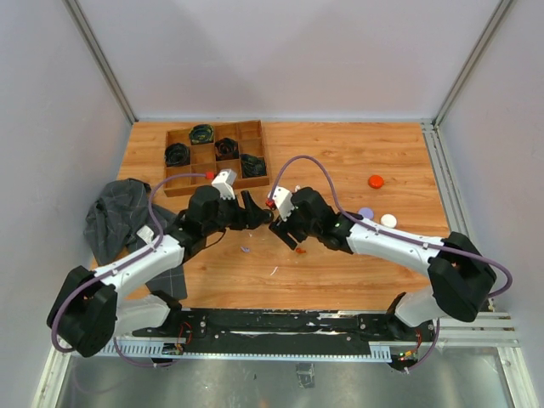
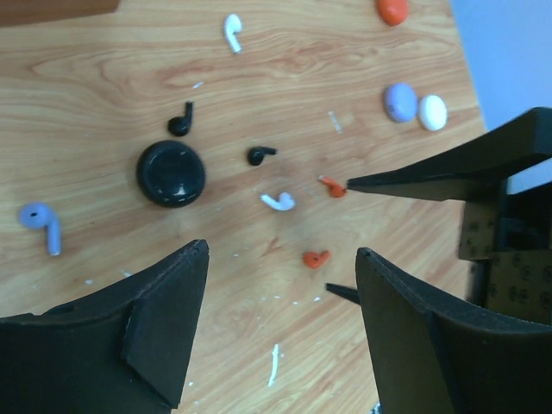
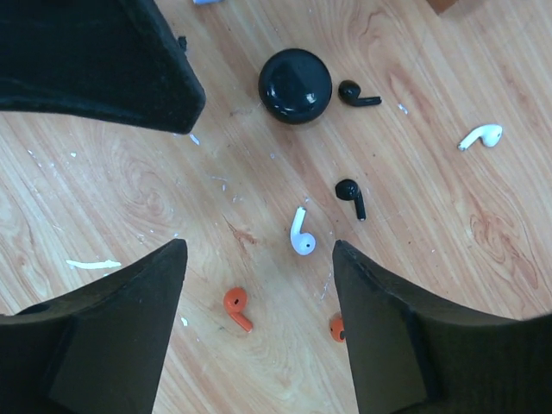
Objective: Insert the wireless bluetooth earbuds into the charging case
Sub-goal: Pick up the charging case at the center of the board.
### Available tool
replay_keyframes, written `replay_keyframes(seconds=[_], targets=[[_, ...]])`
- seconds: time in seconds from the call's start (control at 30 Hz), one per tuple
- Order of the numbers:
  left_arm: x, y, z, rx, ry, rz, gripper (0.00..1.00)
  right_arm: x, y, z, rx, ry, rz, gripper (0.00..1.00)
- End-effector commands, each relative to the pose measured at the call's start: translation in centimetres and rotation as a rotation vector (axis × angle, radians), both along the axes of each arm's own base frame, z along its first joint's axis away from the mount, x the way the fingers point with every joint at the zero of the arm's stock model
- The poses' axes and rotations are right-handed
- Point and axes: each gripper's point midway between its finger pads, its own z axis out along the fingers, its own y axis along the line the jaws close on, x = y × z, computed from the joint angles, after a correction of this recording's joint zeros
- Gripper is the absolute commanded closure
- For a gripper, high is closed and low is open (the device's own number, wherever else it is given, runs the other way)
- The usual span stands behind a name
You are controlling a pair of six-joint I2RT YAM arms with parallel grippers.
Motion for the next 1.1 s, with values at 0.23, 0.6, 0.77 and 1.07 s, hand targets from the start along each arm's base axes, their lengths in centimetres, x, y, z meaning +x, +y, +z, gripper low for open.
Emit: replay_keyframes(seconds=[0.23, 0.6, 0.77, 1.07], targets=[[3.8, 0.3, -6.0, 0.267, 0.099, 0.005, 0.24, 2.0, -4.3, 0.3, 0.009, -0.002, -0.188, 0.16], [6.1, 0.2, -9.3, 0.416, 0.16, 0.009, 0.26, 2.7, -6.8, 0.4, 0.024, -0.056, -0.283, 0.04], [6.3, -0.4, -10.3, 0.484, 0.159, -0.016, 0.26, 2.7, -7.0, 0.1, 0.019, -0.056, -0.284, 0.01], [6.5, -0.7, -11.2, 0.592, 0.134, -0.004, 0.26, 2.9, -7.3, -0.6, 0.013, -0.046, -0.289, 0.01]])
